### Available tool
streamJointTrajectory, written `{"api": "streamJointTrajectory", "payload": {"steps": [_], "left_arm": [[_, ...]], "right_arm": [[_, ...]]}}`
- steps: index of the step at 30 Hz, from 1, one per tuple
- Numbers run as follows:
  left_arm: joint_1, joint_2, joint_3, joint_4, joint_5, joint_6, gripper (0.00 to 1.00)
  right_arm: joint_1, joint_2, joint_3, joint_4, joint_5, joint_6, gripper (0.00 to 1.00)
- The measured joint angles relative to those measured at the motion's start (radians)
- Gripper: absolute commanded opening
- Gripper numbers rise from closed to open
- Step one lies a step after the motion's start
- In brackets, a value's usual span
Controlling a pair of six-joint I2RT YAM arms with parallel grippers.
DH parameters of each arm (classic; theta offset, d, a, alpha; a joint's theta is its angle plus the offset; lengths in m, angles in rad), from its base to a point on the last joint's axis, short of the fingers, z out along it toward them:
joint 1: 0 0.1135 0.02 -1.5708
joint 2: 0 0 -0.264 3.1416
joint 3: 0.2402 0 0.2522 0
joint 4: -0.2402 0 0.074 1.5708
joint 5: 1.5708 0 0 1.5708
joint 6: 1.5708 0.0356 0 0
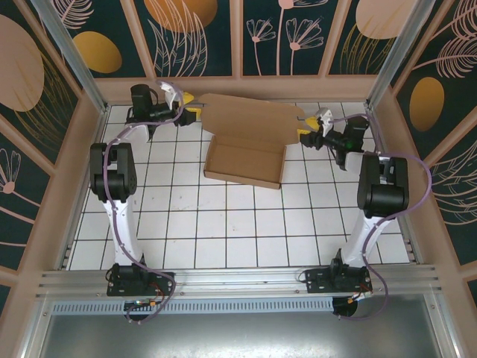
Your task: Fold the paper box
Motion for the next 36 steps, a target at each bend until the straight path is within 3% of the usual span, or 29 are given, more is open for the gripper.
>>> {"api": "streamJointTrajectory", "payload": {"steps": [16, 23, 29, 36], "left_arm": [[-0.039, 0.045, 0.071, -0.253, 0.035, 0.175, 0.54], [-0.046, 0.061, 0.081, -0.291, 0.003, 0.223, 0.2], [-0.058, 0.057, 0.084, -0.304, -0.039, 0.259, 0.0], [-0.086, -0.016, -0.004, -0.279, -0.18, 0.252, 0.03]], "right_arm": [[0.049, 0.065, 0.13, -0.178, -0.019, -0.083, 0.14], [0.053, 0.065, 0.13, -0.189, -0.014, -0.098, 0.01], [0.074, 0.062, 0.13, -0.18, 0.097, -0.075, 0.0], [0.132, 0.016, 0.09, -0.156, 0.313, 0.004, 0.0]]}}
